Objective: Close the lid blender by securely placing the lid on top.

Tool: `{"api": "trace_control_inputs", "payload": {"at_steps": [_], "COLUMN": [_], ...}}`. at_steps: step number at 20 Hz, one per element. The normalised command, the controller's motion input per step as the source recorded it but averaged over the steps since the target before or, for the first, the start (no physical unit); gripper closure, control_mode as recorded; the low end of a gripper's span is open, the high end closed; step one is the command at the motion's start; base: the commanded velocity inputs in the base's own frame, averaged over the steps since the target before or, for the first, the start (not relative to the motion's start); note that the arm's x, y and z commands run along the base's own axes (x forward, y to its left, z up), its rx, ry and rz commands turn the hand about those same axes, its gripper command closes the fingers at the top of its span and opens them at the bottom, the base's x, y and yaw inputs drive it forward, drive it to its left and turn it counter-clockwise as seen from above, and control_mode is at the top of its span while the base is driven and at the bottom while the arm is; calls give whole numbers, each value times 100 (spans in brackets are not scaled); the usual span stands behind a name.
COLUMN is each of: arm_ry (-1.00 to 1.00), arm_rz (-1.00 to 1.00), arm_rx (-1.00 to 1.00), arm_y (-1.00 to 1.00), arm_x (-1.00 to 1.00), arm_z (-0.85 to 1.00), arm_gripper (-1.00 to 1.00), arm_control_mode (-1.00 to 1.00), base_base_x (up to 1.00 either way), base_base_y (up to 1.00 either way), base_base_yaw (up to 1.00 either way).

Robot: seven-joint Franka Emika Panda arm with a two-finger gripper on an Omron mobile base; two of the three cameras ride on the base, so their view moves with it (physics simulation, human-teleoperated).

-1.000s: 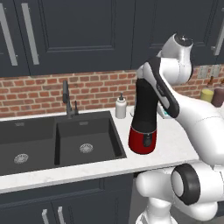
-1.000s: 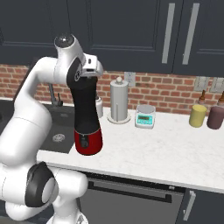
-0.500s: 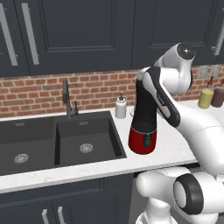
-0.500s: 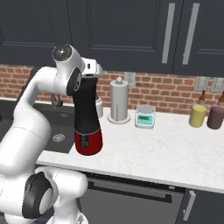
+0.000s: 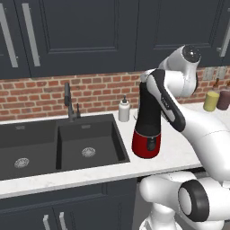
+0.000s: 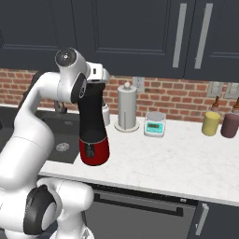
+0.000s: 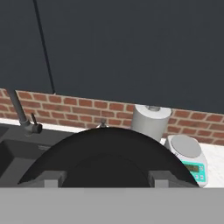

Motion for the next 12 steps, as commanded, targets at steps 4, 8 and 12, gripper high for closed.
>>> {"api": "trace_control_inputs", "payload": {"at_steps": [4, 8, 12], "arm_ry": [0, 0, 0], "arm_rz": [0, 0, 0], "arm_rx": [0, 0, 0], "arm_y": [0, 0, 2], "arm_x": [4, 3, 0], "arm_z": [0, 0, 0], "arm_gripper": [-100, -100, -100], "arm_control_mode": [-100, -100, -100], "base_base_x": [0, 0, 0], "base_base_y": [0, 0, 0], "base_base_yaw": [0, 0, 0]}}
